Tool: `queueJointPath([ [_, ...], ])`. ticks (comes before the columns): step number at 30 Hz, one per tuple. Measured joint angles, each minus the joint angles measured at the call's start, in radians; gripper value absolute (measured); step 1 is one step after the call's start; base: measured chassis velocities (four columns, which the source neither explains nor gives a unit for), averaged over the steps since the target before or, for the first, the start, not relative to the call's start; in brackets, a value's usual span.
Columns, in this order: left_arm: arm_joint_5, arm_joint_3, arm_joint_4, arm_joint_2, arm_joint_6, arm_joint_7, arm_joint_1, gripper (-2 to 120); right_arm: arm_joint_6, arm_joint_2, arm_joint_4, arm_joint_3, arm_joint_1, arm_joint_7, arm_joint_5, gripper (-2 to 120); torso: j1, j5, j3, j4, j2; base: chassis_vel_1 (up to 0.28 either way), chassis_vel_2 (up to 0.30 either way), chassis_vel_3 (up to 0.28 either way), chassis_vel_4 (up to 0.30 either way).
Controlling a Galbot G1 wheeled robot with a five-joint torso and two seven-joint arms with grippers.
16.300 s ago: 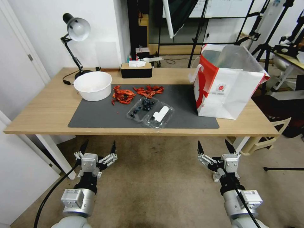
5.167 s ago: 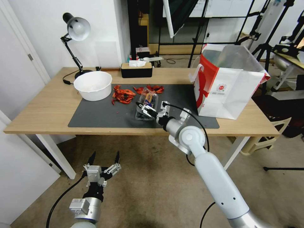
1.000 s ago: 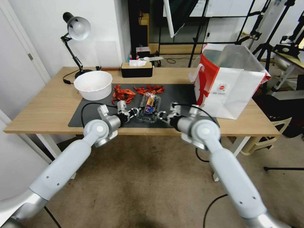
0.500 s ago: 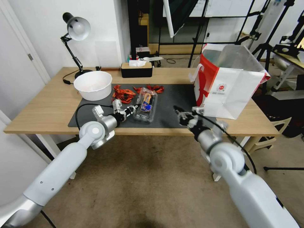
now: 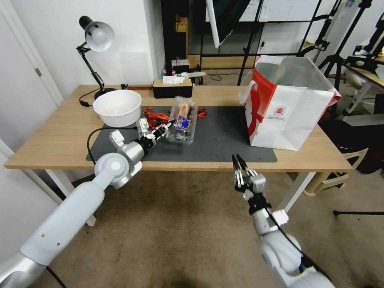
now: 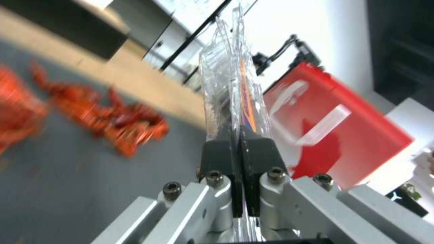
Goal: Close the takeout container lid, then place the container into the takeout bag.
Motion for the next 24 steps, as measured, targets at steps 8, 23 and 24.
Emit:
queueJointPath([
  [8, 0.029, 0.111, 0.035, -0.022, -0.105, 0.081, -0.176, 0, 0.136, 0.063, -0.071, 0.018, -0.081, 0.008, -0.042, 54, 0.0, 0.0002, 0.0, 0.0001, 0.0, 0.0, 0.0, 0.0, 0.0],
  [23, 0.225, 0.399, 0.381, -0.368, -0.241, 0.1, -0.714, 0, 0.129, 0.12, -0.119, 0.01, -0.088, 0.047, -0.141, 100, 0.0, 0.0003, 0.0, 0.0001, 0.0, 0.0, 0.0, 0.0, 0.0],
  [24, 0.251, 0.421, 0.423, -0.406, -0.255, 0.103, -0.745, 0, 0.127, 0.12, -0.12, 0.01, -0.089, 0.05, -0.149, 100, 0.0, 0.0005, 0.0, 0.0, 0.0, 0.0, 0.0, 0.0, 0.0],
])
